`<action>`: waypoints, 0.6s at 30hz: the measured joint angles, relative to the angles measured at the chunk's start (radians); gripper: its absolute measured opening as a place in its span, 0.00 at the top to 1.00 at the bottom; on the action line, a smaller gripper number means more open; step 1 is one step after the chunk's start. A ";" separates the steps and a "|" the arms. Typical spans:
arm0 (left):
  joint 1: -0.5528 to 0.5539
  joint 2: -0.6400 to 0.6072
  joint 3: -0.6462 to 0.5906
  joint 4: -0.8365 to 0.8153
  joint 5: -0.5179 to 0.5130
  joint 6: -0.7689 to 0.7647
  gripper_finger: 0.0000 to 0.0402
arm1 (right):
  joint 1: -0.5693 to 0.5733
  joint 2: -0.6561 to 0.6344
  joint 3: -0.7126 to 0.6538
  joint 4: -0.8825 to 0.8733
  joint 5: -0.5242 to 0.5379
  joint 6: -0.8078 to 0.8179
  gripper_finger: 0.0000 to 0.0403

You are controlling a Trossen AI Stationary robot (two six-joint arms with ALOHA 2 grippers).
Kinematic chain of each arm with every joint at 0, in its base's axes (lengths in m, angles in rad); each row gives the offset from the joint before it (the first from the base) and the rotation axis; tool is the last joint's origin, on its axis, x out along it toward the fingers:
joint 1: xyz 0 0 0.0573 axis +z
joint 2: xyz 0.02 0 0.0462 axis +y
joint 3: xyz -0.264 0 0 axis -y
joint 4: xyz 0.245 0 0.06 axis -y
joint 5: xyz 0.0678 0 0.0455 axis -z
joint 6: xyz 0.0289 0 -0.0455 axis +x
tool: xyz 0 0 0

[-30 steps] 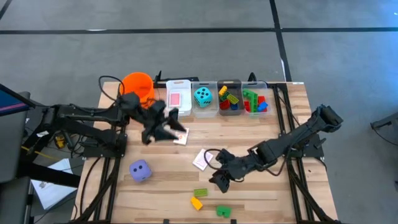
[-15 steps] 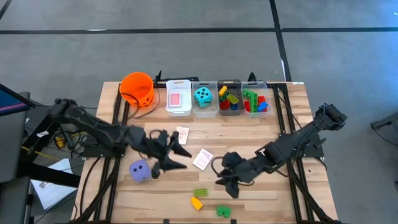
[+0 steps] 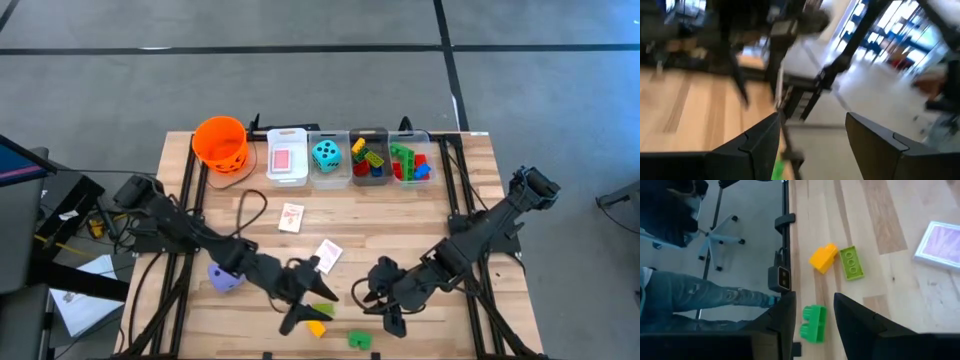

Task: Pick & Place Toys
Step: Put the small green game piece into the black bin

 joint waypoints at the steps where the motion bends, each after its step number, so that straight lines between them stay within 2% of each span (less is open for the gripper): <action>1: 0.000 0.009 0.002 -0.035 0.000 0.000 0.46 | 0.004 0.000 0.000 0.001 0.000 0.001 0.68; 11: 0.004 0.029 0.002 -0.361 -0.027 -0.002 0.46 | 0.010 0.000 0.000 0.005 0.005 0.113 0.68; 18: 0.004 0.029 0.002 -0.390 -0.026 -0.002 0.44 | 0.009 0.000 0.000 0.006 0.046 0.184 0.68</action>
